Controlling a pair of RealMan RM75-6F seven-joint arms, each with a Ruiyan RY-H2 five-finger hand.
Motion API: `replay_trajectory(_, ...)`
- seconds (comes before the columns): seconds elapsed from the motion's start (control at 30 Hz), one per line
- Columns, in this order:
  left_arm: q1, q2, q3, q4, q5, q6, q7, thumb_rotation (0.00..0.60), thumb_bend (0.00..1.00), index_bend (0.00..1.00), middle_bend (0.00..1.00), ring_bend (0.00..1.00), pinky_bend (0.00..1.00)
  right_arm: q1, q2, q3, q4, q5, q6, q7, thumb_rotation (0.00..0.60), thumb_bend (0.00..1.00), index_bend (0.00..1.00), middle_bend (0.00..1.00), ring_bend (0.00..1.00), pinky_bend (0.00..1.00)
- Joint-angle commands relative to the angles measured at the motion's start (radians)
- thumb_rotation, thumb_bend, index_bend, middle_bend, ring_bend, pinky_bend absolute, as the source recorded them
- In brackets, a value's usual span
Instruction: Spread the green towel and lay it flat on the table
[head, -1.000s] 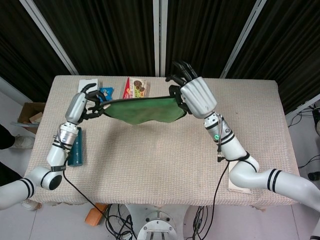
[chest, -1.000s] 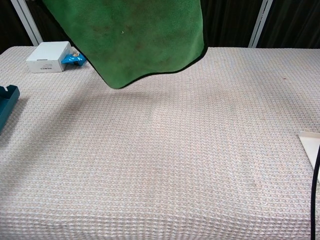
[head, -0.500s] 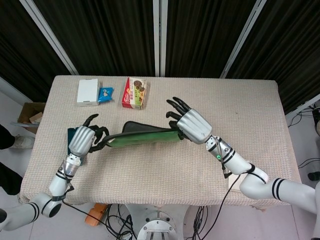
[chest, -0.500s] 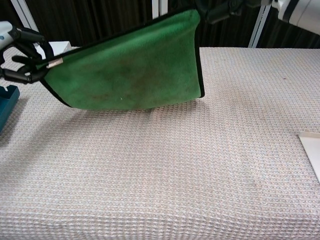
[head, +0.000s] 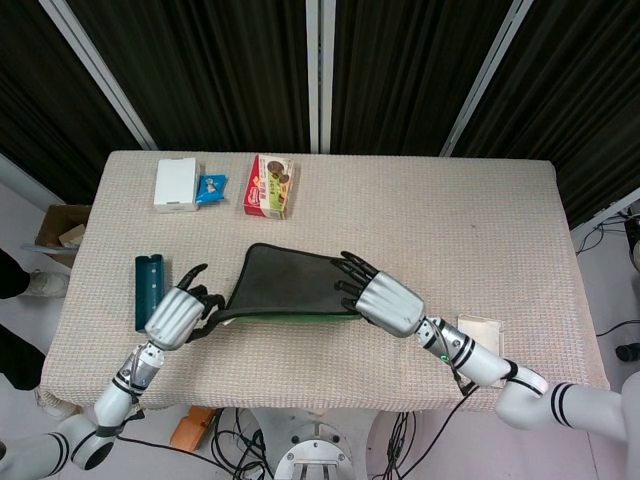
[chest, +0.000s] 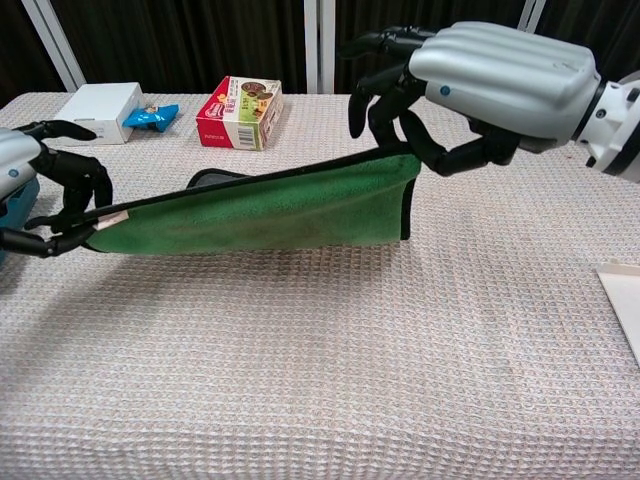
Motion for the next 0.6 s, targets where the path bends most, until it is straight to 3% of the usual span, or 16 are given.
replay_trajectory(0.03,0.016,0.005,0.013,-0.018,0.009,-0.026,0.051,0.600,0.68,0.70,0.64,0.50,0.14,-0.020,-0.027,-0.016,0.029,-0.026,0.021,-0.040,0.600,0.59,0.75,0.30,0.01,0.00)
replay_trajectory(0.27,0.031,0.024,0.025,-0.068,0.022,-0.067,0.141,0.600,0.64,0.64,0.52,0.41,0.13,-0.053,-0.087,-0.042,0.087,-0.076,0.062,-0.111,0.600,0.53,0.70,0.28,0.00,0.00)
replay_trajectory(0.37,0.031,0.051,0.033,-0.116,0.014,-0.112,0.206,0.600,0.57,0.56,0.43,0.33,0.13,-0.069,-0.109,-0.053,0.100,-0.081,0.071,-0.116,0.600,0.48,0.66,0.26,0.00,0.00)
replay_trajectory(0.43,0.030,0.071,0.034,-0.160,0.003,-0.141,0.252,0.600,0.48,0.48,0.37,0.29,0.13,-0.078,-0.118,-0.063,0.108,-0.085,0.068,-0.124,0.600,0.41,0.61,0.25,0.00,0.00)
replay_trajectory(0.6,0.035,0.102,0.033,-0.239,-0.008,-0.176,0.316,0.600,0.34,0.36,0.31,0.26,0.13,-0.100,-0.130,-0.078,0.114,-0.080,0.062,-0.141,0.600,0.13,0.38,0.19,0.00,0.00)
